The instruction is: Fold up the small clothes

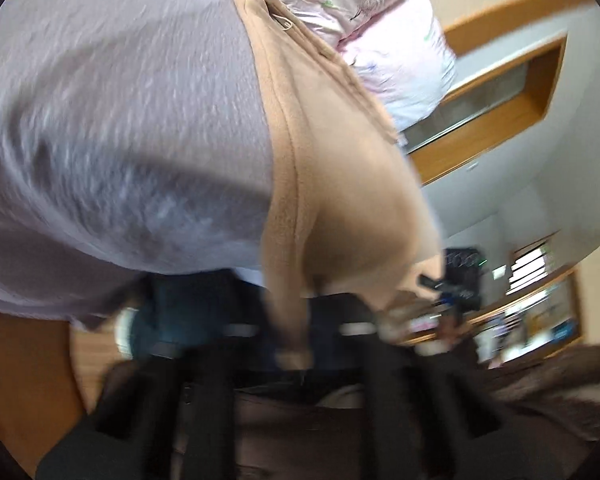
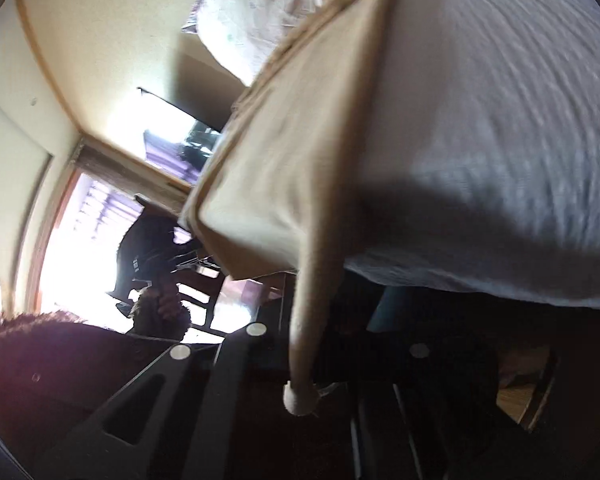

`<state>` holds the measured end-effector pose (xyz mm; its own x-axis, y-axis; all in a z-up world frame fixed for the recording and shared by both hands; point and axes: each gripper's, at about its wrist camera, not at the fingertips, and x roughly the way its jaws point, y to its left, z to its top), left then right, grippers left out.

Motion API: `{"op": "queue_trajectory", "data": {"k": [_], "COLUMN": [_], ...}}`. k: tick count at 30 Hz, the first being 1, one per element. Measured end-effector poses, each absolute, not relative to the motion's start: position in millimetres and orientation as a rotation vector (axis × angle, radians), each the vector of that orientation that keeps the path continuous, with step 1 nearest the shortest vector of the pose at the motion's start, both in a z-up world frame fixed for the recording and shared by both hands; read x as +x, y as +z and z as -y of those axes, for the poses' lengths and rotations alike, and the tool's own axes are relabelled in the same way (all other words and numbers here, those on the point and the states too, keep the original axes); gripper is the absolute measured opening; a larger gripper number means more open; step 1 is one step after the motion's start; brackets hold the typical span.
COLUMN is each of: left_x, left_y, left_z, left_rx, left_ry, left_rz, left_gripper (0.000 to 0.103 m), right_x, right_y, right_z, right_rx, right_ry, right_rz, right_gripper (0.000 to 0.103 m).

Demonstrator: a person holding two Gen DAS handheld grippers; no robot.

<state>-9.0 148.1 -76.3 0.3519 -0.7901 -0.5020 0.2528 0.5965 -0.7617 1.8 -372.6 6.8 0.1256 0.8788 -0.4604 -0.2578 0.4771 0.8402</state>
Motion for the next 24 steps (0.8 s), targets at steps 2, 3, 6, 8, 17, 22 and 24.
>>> {"op": "queue_trajectory", "data": {"k": [2,3,6,8,17,22,24], "left_x": [-13,-15,-10,10,229,308,316], "left_y": [-66,-57,-15,20,58,-1,-5], "left_z": [-149,-149,-150,-152,-147,-134,-135], "left_rx": [-0.660,-0.666,-0.662,-0.644,-0.732,-0.761,-0.761], "left_ry": [-0.767,-0.786,-0.833,-0.839,-0.582,-0.429,-0.421], "left_rz": [-0.968,-0.947,-0.832,-0.744,-0.690,-0.881,-0.891], "left_gripper": [0.004,0.004,0.004,0.004,0.004,0.004,0.004], "right_x": [6,11,36,63,297,347,354], "right_y": [28,45,97,128,110,33,27], "right_z": [376,379,378,373,357,344,347], "right_rx": [0.667,0.654,0.594,0.556,0.729,0.703,0.737], "right_ry": [0.955,0.969,1.002,0.998,0.575,0.350,0.326], "right_rz": [-1.090,-1.039,-0.898,-0.813,-0.821,-1.050,-1.059], "right_gripper": [0.004,0.004,0.004,0.004,0.004,0.004,0.004]}}
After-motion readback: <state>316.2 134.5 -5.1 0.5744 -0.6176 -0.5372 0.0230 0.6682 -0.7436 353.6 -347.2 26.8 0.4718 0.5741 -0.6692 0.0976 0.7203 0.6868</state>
